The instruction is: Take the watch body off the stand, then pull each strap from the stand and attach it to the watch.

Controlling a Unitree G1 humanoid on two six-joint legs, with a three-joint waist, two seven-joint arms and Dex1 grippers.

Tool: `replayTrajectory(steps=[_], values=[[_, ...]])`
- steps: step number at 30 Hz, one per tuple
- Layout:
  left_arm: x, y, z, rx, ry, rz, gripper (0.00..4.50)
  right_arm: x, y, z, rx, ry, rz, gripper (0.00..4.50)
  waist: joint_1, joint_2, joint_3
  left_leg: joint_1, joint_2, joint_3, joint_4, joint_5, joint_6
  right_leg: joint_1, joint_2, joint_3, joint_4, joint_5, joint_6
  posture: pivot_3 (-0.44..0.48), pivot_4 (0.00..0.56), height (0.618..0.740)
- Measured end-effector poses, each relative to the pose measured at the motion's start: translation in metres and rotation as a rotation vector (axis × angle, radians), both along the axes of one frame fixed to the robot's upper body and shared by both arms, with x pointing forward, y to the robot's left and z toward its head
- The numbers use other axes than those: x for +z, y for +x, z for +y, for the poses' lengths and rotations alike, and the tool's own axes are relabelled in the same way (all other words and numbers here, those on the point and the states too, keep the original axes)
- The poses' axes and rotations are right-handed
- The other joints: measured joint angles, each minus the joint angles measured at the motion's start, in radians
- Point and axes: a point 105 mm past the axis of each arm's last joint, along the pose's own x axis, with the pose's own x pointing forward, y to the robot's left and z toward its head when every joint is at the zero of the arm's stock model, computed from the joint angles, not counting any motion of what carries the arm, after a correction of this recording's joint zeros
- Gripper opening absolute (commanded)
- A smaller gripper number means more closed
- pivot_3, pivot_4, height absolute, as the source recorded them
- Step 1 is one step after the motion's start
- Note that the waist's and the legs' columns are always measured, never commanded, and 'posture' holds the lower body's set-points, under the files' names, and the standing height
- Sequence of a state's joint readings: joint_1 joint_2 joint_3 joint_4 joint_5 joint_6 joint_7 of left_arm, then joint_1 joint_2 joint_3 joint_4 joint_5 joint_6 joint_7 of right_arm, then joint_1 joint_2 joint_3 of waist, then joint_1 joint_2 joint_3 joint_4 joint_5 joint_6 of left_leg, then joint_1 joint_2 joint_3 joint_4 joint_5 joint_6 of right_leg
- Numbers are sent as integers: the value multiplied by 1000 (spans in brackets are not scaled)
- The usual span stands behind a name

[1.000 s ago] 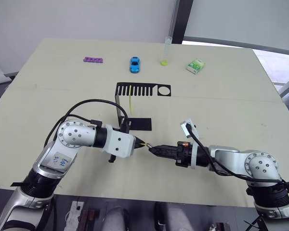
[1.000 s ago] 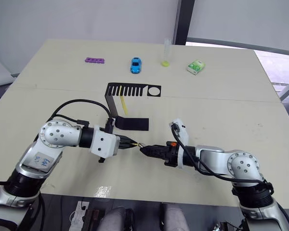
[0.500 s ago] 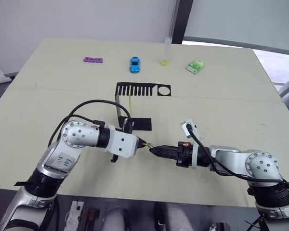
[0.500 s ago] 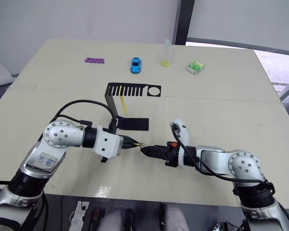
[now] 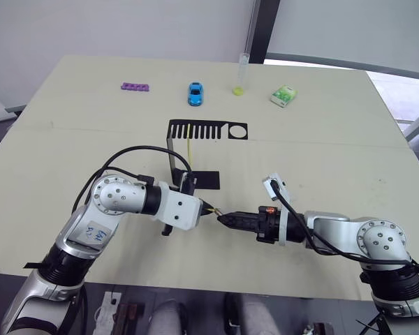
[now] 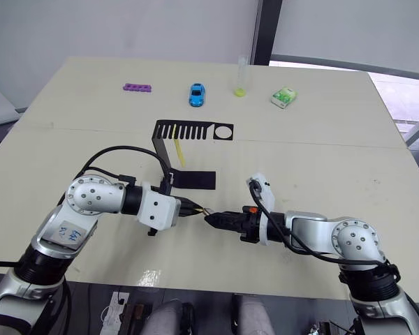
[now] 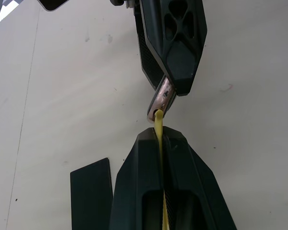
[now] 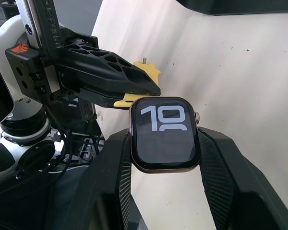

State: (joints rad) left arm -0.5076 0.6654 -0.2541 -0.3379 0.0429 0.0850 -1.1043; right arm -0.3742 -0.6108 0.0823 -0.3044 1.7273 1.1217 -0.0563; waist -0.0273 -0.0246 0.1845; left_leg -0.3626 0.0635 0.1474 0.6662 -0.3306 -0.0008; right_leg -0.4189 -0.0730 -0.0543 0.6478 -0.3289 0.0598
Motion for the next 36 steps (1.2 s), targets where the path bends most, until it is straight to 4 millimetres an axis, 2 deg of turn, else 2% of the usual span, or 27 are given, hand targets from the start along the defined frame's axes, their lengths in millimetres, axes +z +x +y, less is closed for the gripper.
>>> replayTrajectory(steps=[36], values=[[-4, 4, -4, 7, 11, 8, 0, 0, -2, 0, 13, -10, 3, 1517, 0, 0, 0, 0, 0, 0, 0, 0, 0, 0, 0, 0, 0, 0, 0, 0, 150, 740]])
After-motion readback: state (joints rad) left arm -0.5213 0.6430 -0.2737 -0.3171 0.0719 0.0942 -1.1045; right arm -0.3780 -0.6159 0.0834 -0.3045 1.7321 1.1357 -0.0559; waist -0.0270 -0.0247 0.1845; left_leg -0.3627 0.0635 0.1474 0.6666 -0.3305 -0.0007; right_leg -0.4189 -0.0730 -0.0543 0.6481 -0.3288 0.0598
